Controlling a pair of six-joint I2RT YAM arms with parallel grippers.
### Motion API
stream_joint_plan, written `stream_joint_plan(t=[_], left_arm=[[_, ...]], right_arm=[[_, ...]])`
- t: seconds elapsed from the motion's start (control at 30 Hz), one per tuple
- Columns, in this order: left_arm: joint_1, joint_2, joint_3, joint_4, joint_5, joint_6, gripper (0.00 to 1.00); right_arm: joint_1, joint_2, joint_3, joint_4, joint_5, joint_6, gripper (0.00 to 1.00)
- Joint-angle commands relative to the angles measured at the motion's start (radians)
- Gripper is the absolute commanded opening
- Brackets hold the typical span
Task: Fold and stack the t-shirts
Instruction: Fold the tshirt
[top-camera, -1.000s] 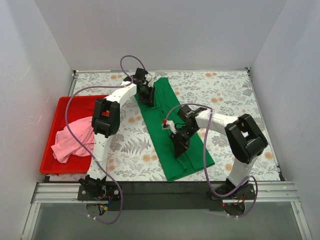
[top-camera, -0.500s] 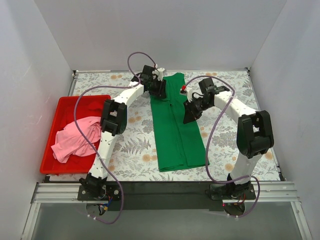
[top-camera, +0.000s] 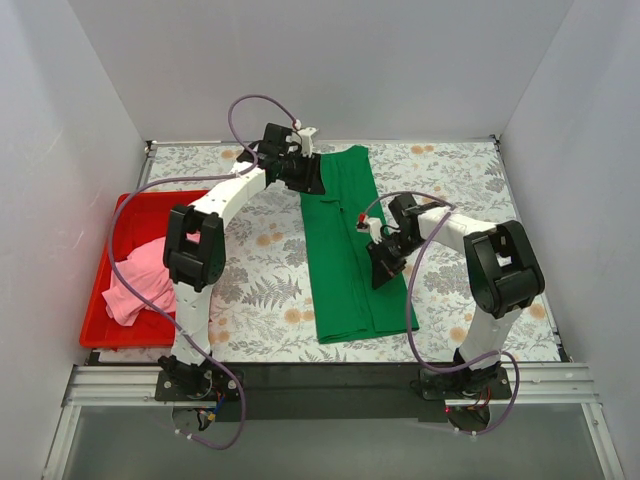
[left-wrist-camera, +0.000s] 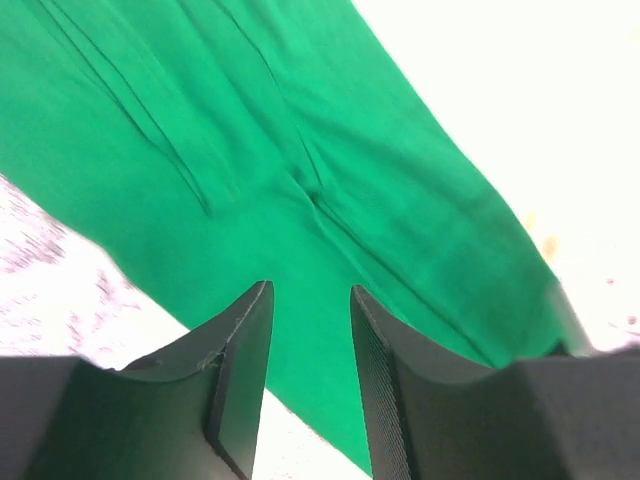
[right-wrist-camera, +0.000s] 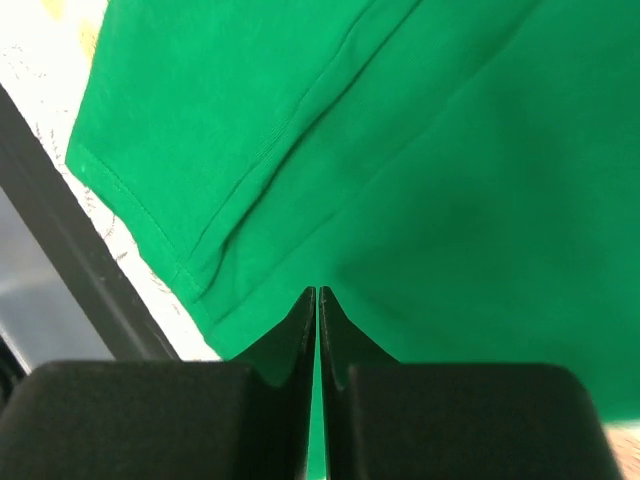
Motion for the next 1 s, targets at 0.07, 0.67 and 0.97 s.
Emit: stream_joint_plan(t=[0.07,0.67,0.97], left_arm=[[-0.002,-0.021,-0.112,-0.025,0.047,-0.035,0.34],[-0.016,-0.033,-0.221,-0.051,0.073,-0.038,0.33],[-0.016,-0.367,-0.587,0.087,0.257,0.169,0.39]], right_arm=[[0.060,0.027,-0.050,0.067,-0.053,0.060,0.06],[0.149,-0.033,0.036,0.074,-0.183,0.094,0.10],[0.122,-0.286,-0.056,-0.001,0.031,-0.189,0.26]])
